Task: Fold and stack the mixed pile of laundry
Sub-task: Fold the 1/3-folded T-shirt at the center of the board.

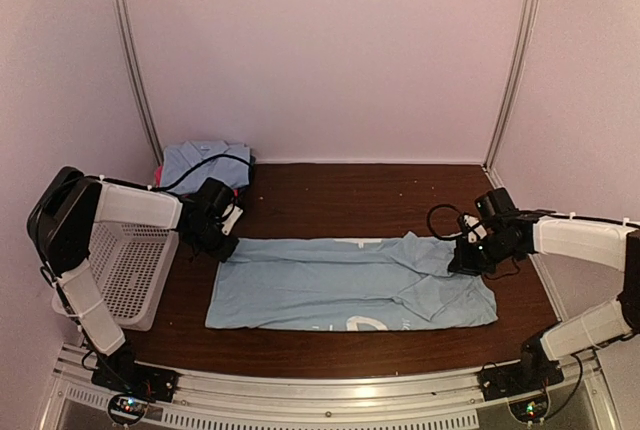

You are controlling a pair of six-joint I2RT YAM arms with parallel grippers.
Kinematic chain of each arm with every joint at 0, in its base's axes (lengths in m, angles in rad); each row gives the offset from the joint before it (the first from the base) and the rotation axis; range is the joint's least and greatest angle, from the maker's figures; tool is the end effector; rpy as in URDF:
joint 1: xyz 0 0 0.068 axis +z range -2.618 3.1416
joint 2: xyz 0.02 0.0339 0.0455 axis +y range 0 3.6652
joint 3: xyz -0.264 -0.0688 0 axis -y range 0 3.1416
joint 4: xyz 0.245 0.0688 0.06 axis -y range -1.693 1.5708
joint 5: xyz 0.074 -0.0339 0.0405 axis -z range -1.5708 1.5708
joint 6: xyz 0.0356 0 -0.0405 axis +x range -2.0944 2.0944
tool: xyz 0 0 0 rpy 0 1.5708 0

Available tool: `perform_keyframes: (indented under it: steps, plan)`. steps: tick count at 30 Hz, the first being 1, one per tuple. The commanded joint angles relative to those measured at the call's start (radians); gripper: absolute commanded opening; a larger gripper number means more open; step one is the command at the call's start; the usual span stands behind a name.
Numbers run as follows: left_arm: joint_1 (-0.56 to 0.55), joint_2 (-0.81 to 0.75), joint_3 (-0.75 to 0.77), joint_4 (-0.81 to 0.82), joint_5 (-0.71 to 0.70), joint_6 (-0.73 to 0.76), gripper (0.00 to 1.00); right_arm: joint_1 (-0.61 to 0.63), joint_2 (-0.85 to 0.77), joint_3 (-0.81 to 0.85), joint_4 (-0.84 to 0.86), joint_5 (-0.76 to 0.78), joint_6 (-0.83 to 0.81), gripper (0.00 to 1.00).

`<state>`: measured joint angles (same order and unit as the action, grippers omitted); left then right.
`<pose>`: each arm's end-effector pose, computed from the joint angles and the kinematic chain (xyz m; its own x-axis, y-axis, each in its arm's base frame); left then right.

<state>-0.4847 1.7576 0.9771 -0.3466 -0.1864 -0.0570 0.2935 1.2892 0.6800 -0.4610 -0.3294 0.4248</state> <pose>0.2969 -0.1489 0.1447 -0.8199 0.3685 -0.4381 0.3413 0.9291 0.1427 0.2203 0.0786 0.1816 -0.9392 0.1235 -0.3203 -0.0387 0.8889 0.4564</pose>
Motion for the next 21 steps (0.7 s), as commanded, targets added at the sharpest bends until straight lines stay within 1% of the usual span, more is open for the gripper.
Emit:
perform_keyframes:
  steps: [1, 2, 6, 7, 8, 9, 10, 11, 13, 15, 18, 21]
  plan:
    - [-0.002, -0.022, 0.043, -0.031, -0.035, 0.010, 0.03, 0.007, -0.029, -0.016, -0.016, 0.007, 0.018, 0.00]
    - [-0.003, -0.022, 0.044, -0.031, -0.033, 0.005, 0.06, 0.009, -0.034, -0.011, -0.021, -0.001, 0.014, 0.00]
    - [-0.003, -0.048, 0.044, -0.010, -0.020, 0.003, 0.14, 0.021, -0.070, -0.001, -0.051, -0.023, -0.002, 0.00]
    - [-0.003, -0.063, 0.044, 0.000, -0.012, 0.003, 0.17, 0.021, -0.068, 0.003, -0.066, -0.037, -0.008, 0.00]
    - [-0.003, -0.083, 0.041, 0.013, 0.001, 0.004, 0.22, 0.022, -0.061, 0.004, -0.077, -0.067, -0.018, 0.07]
    - [-0.003, -0.107, 0.034, 0.033, 0.019, 0.007, 0.27, 0.026, -0.053, 0.009, -0.092, -0.097, -0.030, 0.23]
    - [-0.003, -0.135, 0.026, 0.057, 0.039, 0.007, 0.30, 0.030, -0.049, 0.015, -0.110, -0.100, -0.034, 0.31]
    - [-0.003, -0.165, 0.017, 0.081, 0.058, 0.011, 0.33, 0.034, -0.055, 0.021, -0.120, -0.101, -0.035, 0.35]
    - [-0.003, -0.219, -0.002, 0.137, 0.108, 0.020, 0.36, 0.035, -0.078, 0.047, -0.141, -0.081, -0.022, 0.38]
    - [-0.003, -0.256, -0.010, 0.174, 0.147, 0.035, 0.39, 0.034, -0.102, 0.101, -0.147, -0.044, -0.016, 0.48]
    - [-0.003, -0.260, -0.003, 0.217, 0.228, 0.037, 0.39, 0.031, -0.083, 0.160, -0.097, 0.028, -0.059, 0.50]
    - [-0.003, -0.253, 0.007, 0.249, 0.291, 0.028, 0.39, 0.027, 0.044, 0.252, -0.079, 0.075, -0.122, 0.46]
